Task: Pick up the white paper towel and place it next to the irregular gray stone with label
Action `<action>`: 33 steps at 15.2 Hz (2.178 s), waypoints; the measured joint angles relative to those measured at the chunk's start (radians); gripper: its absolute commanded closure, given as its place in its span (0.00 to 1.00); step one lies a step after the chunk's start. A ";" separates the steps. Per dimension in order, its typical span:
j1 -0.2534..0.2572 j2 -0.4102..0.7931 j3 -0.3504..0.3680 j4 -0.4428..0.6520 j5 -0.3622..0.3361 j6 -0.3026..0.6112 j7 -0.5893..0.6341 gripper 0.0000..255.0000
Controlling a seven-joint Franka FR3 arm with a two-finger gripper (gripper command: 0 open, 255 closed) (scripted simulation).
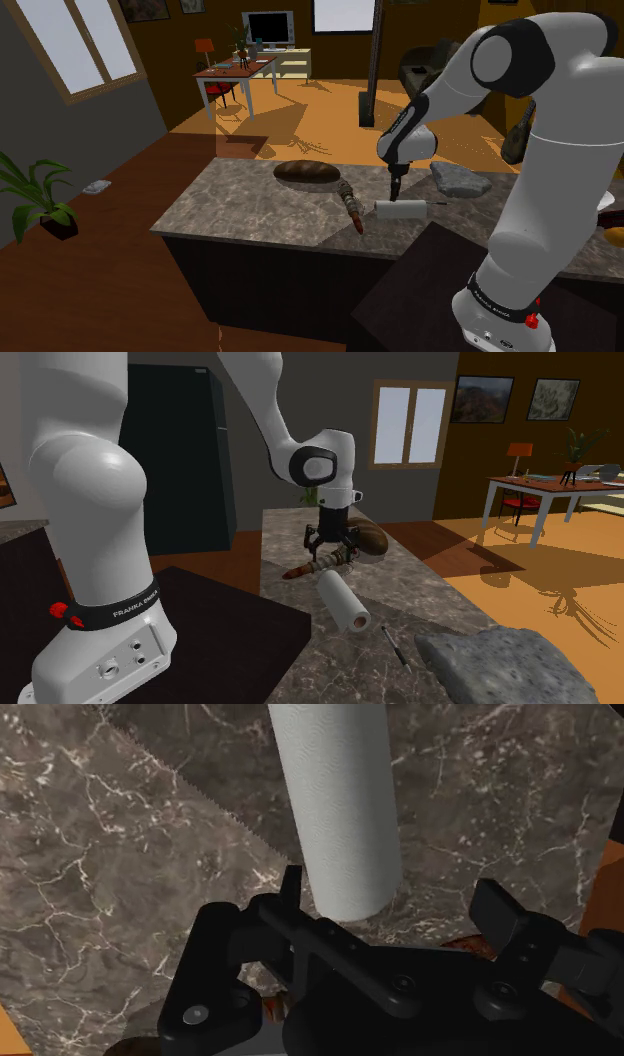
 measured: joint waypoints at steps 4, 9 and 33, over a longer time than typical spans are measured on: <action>-0.113 0.098 0.034 0.027 0.041 0.054 -0.321 0.00; -0.162 0.183 0.076 0.053 0.081 0.110 -0.424 0.00; -0.170 0.205 0.086 0.057 0.092 0.127 -0.435 1.00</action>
